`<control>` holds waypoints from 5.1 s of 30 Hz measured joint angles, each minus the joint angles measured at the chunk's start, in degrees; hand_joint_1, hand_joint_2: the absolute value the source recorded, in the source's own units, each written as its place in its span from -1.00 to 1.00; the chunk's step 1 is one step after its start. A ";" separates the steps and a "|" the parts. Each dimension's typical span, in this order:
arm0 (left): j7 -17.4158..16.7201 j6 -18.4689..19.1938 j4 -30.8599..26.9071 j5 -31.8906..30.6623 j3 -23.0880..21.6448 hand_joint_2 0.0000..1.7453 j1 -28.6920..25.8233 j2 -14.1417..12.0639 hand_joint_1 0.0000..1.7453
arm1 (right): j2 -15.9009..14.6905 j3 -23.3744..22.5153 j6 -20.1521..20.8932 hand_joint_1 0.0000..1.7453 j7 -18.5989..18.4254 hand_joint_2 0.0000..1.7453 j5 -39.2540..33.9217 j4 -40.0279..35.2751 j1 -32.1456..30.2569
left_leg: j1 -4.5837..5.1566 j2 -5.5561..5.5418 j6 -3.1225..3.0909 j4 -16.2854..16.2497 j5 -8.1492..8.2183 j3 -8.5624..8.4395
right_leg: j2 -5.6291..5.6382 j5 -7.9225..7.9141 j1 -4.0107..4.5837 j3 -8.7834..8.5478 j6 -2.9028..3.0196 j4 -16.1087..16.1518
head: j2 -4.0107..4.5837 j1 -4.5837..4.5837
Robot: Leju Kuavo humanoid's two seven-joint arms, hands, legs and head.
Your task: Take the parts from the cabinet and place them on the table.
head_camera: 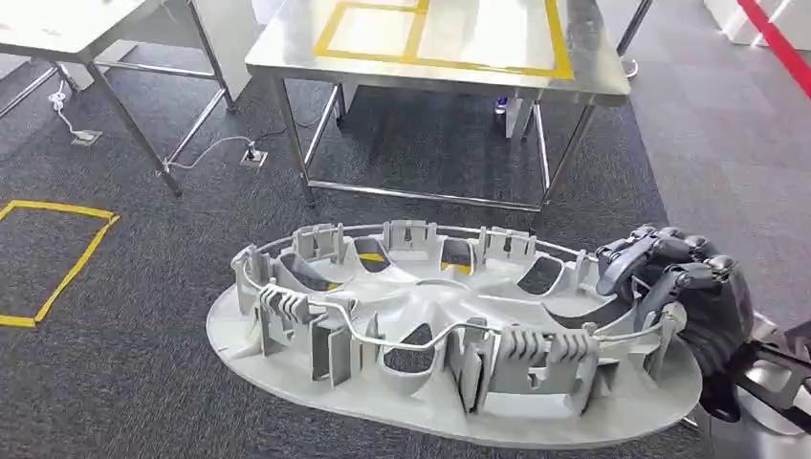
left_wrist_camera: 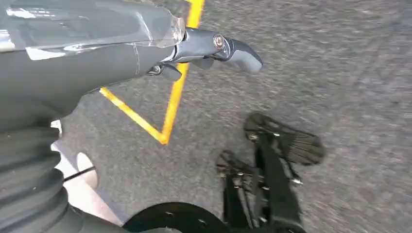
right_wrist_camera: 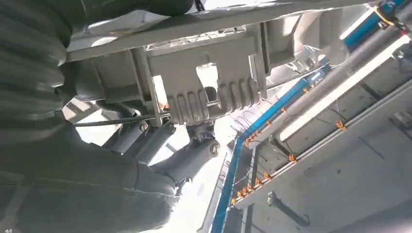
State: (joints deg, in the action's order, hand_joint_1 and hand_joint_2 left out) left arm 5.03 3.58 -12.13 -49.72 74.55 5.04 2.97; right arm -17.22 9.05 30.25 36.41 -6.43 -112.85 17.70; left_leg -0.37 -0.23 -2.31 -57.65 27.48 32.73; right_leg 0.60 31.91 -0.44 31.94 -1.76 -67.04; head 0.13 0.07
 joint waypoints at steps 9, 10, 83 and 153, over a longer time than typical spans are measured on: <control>0.13 0.09 0.02 -0.11 -0.39 1.00 -0.29 0.11 -1.00 | -0.31 0.18 -0.70 1.00 2.08 1.00 0.79 0.15 -1.31 | 0.27 -0.46 1.16 0.14 4.86 -4.51 | -0.90 -6.20 0.28 4.07 0.90 7.85 | 0.02 0.02; 0.13 0.09 0.02 -0.11 -0.48 1.00 -0.27 0.07 -1.00 | -0.28 0.20 -0.77 1.00 2.30 1.00 1.07 0.13 -1.45 | 0.21 -0.23 1.59 0.72 5.33 -4.91 | -0.77 -6.18 0.42 3.23 1.39 7.93 | 0.00 -0.04; 1.03 0.00 0.09 -2.32 -1.11 1.00 -0.42 -0.55 -1.00 | 0.90 0.61 -2.78 1.00 3.37 1.00 3.39 -1.01 -3.20 | 0.28 0.19 2.57 -6.56 3.97 5.26 | 0.91 -2.21 0.19 -0.88 2.99 7.62 | 0.02 -0.72; 3.12 0.04 -0.09 -1.62 1.05 1.00 -1.00 0.50 -1.00 | -4.68 1.01 -3.81 1.00 3.02 1.00 5.53 -3.21 1.94 | 0.69 1.59 -0.70 -0.82 0.76 0.91 | -1.19 1.59 0.24 1.33 -0.19 -0.78 | 0.02 -0.20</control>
State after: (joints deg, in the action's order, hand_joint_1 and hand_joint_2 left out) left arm 8.15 3.63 -12.22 -51.34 75.60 4.04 3.48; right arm -21.90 10.06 26.45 39.43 -0.90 -116.06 19.63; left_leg 0.32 1.36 -3.01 -58.47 28.23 33.64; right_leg -0.59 33.50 -0.20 33.27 -1.95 -67.82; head 0.15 -0.13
